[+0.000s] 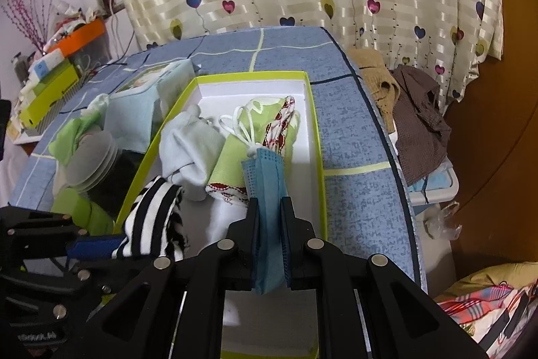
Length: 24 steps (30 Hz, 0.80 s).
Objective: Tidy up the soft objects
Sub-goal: 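Lower the striped sock and blue mask into the box and open both grippers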
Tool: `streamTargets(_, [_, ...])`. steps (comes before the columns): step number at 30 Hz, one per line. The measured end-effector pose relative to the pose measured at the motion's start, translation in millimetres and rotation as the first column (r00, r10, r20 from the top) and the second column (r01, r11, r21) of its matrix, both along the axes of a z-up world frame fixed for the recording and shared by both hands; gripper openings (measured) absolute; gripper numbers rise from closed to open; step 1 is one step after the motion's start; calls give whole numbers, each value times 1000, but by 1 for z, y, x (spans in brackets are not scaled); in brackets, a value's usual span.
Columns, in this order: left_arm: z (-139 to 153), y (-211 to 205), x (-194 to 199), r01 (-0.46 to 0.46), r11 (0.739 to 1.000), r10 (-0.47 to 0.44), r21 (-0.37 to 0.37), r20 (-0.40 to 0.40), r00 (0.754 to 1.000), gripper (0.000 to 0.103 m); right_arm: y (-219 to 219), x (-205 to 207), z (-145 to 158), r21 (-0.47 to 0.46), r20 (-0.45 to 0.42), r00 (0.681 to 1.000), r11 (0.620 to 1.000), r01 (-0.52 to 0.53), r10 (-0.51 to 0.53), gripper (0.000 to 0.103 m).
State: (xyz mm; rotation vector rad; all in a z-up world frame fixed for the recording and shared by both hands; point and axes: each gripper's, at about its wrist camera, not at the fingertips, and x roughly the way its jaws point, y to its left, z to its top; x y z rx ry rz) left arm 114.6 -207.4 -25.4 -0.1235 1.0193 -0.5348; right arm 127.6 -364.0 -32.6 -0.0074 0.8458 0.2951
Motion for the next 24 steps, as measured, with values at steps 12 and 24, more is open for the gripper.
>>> streamTargets(12, [2, -4, 1, -12, 1000, 12, -16, -14, 1000, 26, -9, -16, 13, 22, 37, 999, 1000, 6, -7, 29])
streamTargets(24, [19, 3, -11, -22, 999, 23, -40, 40, 999, 29, -11, -31, 28, 14, 60, 998, 999, 29, -30, 31])
